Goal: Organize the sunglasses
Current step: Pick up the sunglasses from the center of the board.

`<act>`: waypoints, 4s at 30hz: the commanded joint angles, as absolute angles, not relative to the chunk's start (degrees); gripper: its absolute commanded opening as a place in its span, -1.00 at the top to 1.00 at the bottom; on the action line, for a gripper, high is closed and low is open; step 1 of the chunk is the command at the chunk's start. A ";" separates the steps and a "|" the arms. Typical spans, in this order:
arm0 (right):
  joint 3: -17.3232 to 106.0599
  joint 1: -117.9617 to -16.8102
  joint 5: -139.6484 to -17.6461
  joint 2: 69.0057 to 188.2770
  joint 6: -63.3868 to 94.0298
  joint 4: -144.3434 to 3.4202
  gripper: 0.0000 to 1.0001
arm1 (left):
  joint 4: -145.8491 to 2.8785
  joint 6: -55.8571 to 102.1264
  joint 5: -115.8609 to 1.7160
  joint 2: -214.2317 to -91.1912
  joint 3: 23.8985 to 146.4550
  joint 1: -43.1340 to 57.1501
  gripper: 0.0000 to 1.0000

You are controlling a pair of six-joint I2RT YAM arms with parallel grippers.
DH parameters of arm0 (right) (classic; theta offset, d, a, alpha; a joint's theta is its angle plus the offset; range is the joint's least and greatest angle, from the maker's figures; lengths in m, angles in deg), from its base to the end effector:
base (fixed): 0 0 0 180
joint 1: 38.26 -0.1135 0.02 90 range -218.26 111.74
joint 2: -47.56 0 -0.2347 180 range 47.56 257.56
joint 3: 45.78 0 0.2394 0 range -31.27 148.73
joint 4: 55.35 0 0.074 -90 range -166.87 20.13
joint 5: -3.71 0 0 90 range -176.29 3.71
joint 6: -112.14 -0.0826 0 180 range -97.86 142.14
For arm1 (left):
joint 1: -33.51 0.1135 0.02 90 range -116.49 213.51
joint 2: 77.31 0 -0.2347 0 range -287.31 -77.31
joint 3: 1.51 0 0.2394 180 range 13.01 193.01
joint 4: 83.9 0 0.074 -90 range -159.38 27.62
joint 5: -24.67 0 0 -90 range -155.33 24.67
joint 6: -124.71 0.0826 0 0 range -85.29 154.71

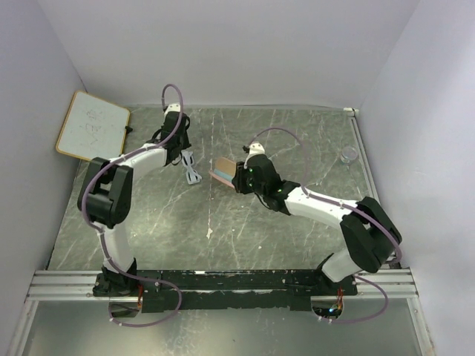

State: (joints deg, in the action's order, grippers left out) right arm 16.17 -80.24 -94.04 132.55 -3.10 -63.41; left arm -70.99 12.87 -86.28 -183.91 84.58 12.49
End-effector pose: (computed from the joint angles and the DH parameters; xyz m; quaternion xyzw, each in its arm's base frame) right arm 0.2701 0.2280 0.1731 -0.0936 0.8644 0.2225 0.4411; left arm 0.4189 -0.1293 0.1713 -0.0924 0.8652 -0.0212 0.4923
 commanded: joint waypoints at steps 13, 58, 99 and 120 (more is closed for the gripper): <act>27.90 -82.32 -89.51 144.25 0.79 -59.49 0.45 | -73.89 3.99 -80.46 -184.14 81.98 16.54 0.27; 22.55 -82.24 -92.77 140.66 0.24 -59.23 0.45 | -83.54 -7.35 -66.20 -180.26 65.07 14.88 0.04; 22.00 -82.24 -94.21 140.35 0.22 -60.04 0.46 | -86.09 -6.97 -64.61 -182.51 66.85 13.61 0.86; 20.65 -82.23 -95.26 137.55 0.15 -61.27 0.46 | -80.99 -6.22 -70.02 -165.72 56.06 10.53 0.86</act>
State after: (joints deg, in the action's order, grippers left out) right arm 21.53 -82.12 -93.62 140.27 -0.23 -60.94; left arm -82.40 -6.89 -67.86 -171.45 58.46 11.14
